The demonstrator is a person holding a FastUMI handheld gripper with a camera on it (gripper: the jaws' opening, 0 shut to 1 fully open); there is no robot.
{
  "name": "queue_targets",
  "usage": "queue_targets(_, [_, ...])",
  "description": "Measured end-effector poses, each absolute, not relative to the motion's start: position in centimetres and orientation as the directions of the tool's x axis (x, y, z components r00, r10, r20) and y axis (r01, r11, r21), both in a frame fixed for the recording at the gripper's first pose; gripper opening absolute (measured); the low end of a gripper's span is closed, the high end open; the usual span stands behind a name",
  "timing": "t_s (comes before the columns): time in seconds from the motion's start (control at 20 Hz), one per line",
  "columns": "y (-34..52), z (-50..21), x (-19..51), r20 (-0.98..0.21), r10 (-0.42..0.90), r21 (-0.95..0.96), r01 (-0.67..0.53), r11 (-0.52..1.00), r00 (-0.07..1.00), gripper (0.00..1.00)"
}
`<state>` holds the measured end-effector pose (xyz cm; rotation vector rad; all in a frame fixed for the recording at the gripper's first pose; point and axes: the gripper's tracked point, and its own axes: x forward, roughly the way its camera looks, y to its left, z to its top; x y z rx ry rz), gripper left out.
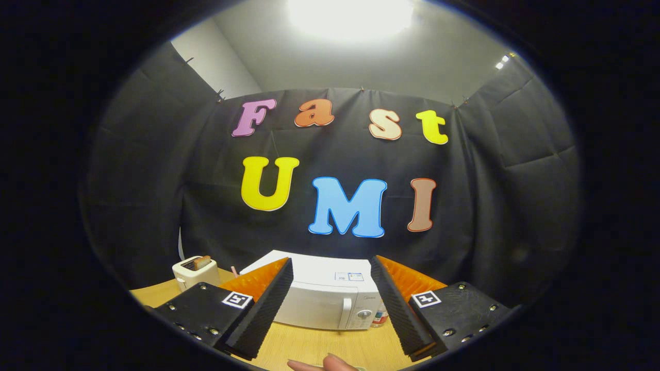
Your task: Open the microwave, put the food inside, and close the microwave door.
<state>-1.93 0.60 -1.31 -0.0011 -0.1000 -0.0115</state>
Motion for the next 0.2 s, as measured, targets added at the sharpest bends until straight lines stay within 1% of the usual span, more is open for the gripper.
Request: queue_targets(0.2, [1.59,-1.66,-1.93,0.083,0.027,0.011,-0.028,1.000,0.996,0.97])
